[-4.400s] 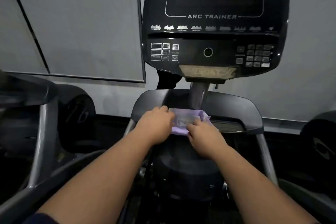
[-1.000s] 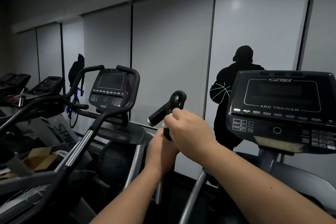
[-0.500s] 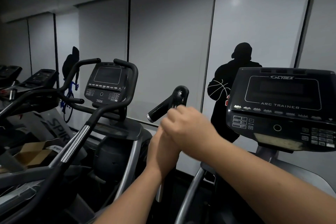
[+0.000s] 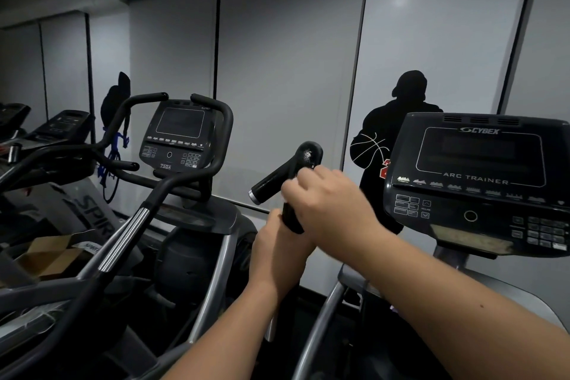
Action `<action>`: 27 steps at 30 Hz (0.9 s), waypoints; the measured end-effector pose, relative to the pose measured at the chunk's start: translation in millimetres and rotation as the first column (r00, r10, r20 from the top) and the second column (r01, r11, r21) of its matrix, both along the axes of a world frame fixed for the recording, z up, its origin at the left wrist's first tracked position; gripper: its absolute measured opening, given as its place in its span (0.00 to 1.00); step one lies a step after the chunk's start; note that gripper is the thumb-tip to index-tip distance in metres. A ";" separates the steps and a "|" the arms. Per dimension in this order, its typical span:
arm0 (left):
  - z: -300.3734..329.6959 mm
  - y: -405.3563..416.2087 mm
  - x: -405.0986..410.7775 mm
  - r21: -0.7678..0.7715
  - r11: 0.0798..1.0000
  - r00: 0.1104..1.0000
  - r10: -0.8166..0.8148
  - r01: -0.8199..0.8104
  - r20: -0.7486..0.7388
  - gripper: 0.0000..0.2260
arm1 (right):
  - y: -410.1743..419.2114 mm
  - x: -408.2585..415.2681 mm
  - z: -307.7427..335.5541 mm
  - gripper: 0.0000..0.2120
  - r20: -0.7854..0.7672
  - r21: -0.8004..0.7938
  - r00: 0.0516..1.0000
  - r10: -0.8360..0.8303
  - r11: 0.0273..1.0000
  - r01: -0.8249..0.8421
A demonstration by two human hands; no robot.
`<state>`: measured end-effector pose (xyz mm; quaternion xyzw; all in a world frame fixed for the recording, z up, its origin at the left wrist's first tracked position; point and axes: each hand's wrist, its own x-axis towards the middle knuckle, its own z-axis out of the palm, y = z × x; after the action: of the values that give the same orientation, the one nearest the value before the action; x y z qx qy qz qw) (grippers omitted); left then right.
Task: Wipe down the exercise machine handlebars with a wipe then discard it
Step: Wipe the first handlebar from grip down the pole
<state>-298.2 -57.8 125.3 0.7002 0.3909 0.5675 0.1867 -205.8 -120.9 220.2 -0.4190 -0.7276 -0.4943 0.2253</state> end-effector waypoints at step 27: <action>12.8 -14.0 -0.7 -0.181 0.983 1.000 -0.029 0.029 0.002 0.05 | -3.8 6.2 -43.7 0.04 -0.269 -0.027 0.953 0.142 0.988 -0.155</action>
<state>-298.9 -71.7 138.1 0.6861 0.4307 0.5267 0.2575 -199.6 -124.7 176.5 -0.4310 -0.7318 -0.3975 0.3474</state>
